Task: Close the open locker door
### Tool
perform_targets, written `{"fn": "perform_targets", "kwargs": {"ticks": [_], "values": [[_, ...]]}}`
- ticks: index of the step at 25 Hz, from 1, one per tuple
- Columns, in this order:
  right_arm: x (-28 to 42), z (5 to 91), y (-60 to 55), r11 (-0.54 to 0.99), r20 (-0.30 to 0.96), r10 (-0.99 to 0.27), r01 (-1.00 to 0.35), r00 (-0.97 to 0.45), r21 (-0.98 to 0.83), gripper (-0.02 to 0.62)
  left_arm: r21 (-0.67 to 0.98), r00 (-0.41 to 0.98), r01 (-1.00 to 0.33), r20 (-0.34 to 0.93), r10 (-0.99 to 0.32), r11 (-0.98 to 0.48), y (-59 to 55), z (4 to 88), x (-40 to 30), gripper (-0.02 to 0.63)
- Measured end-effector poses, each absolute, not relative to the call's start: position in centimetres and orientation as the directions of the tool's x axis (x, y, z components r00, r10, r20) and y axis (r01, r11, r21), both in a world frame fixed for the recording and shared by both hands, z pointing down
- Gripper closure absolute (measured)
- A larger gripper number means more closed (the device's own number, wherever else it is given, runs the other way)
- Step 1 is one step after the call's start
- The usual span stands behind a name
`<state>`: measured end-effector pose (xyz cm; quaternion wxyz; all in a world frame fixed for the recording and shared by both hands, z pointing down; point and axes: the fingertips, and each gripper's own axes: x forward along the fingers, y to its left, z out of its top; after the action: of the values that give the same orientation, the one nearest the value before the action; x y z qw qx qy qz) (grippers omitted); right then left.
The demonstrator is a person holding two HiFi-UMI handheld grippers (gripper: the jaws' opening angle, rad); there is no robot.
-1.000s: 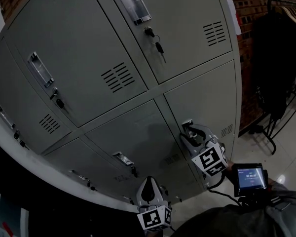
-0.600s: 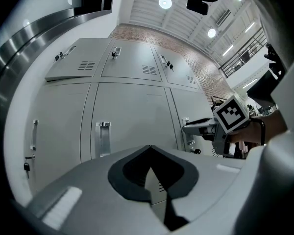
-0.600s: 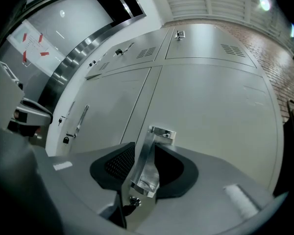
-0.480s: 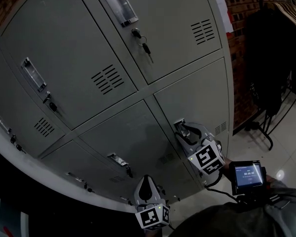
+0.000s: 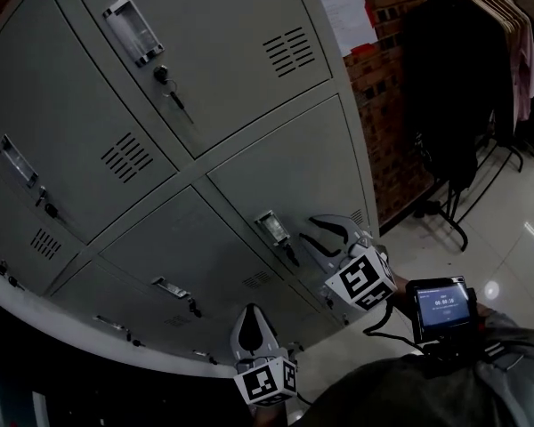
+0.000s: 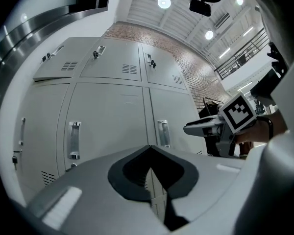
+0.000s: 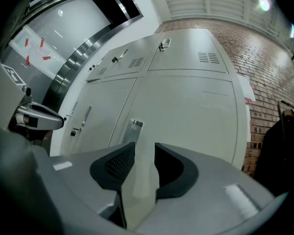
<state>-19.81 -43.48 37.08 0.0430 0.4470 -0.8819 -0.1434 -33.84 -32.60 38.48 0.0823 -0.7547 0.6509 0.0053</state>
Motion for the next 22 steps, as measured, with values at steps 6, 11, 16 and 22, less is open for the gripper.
{"fn": "perform_targets", "kwargs": {"ticks": [6, 11, 16, 22], "values": [[-13.8, 38.5, -40.2, 0.596, -0.014, -0.784, -0.758, -0.621, 0.265, 0.468, -0.104, 0.143, -0.985, -0.078, -0.987, -0.135, -30.7, 38.9, -27.2, 0.604], [-9.7, 40.6, -36.9, 0.656, 0.019, -0.742, -0.722, -0.670, 0.220, 0.472, -0.103, 0.088, -0.991, -0.049, -0.995, -0.083, -28.3, 40.1, -22.5, 0.604], [-7.3, 41.4, -33.2, 0.698, 0.018, -0.711, -0.701, -0.703, 0.145, 0.476, -0.121, 0.060, -0.991, -0.002, -0.998, -0.059, -24.9, 41.3, -19.1, 0.604], [-6.2, 39.9, -28.1, 0.692, -0.011, -0.713, -0.705, -0.701, 0.157, 0.479, -0.128, 0.086, -0.989, -0.066, -0.994, -0.077, -21.4, 38.6, -17.3, 0.604]]}}
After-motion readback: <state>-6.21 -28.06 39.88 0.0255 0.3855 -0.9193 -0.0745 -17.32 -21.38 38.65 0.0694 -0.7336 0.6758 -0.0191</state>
